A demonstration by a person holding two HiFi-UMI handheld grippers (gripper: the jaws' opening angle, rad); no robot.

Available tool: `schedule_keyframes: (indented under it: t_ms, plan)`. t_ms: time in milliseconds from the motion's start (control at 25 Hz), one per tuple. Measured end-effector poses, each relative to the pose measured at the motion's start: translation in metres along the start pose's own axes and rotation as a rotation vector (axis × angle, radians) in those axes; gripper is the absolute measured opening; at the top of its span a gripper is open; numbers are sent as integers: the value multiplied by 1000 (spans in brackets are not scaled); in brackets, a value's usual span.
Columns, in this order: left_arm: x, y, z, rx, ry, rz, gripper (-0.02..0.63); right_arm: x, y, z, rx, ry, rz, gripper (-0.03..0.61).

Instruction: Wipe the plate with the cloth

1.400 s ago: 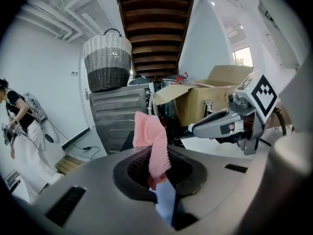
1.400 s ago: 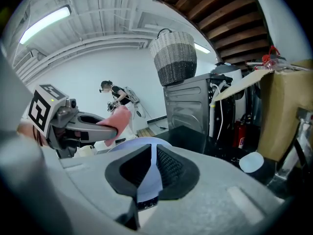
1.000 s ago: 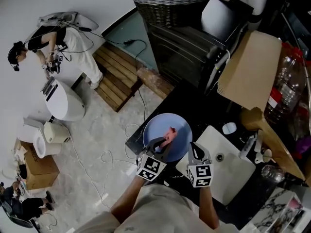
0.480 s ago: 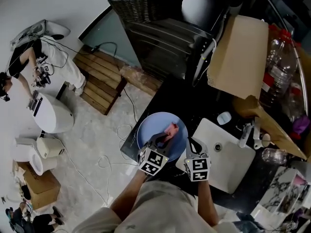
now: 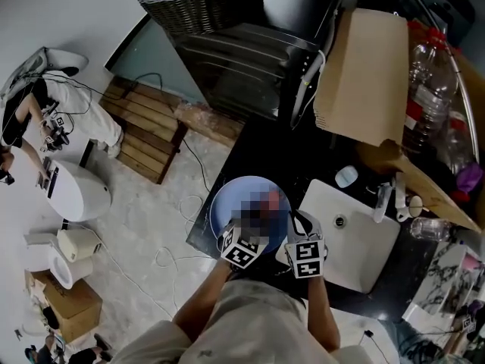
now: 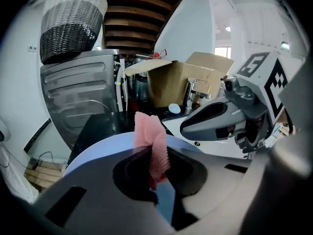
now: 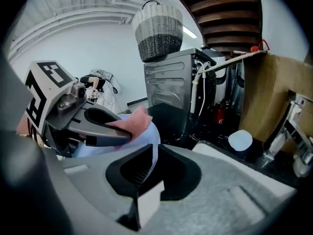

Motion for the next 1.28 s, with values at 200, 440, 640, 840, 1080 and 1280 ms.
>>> schedule_keyframes:
  t_ms: [200,440,640,840,1080,1280]
  plan:
    - [-1,1,12,-33,32,12,34,1,3,5,-25,8,26,27]
    - [-2,2,26,-66,52,28,34,1,5,12,-48,-2,37,32]
    - [-3,1,35,-84,62,36,34,2,7,17,-61,-6,36,32]
    - [-6,1,42,-104,72,31,34,0,6,19,-62,-11,41,32]
    - [-9,1,49,-129,71,19,34,1,8,19,-58,-4,50,32]
    - [-13,-1,52,-140,68,6,34,2,10,19,-56,4,45,32]
Point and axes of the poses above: the fingertips, and each gripper's own axes: z forward along the fingers, x to its right, y out of its underside, the point moved 6 cm from there along -z, backward along the fingers
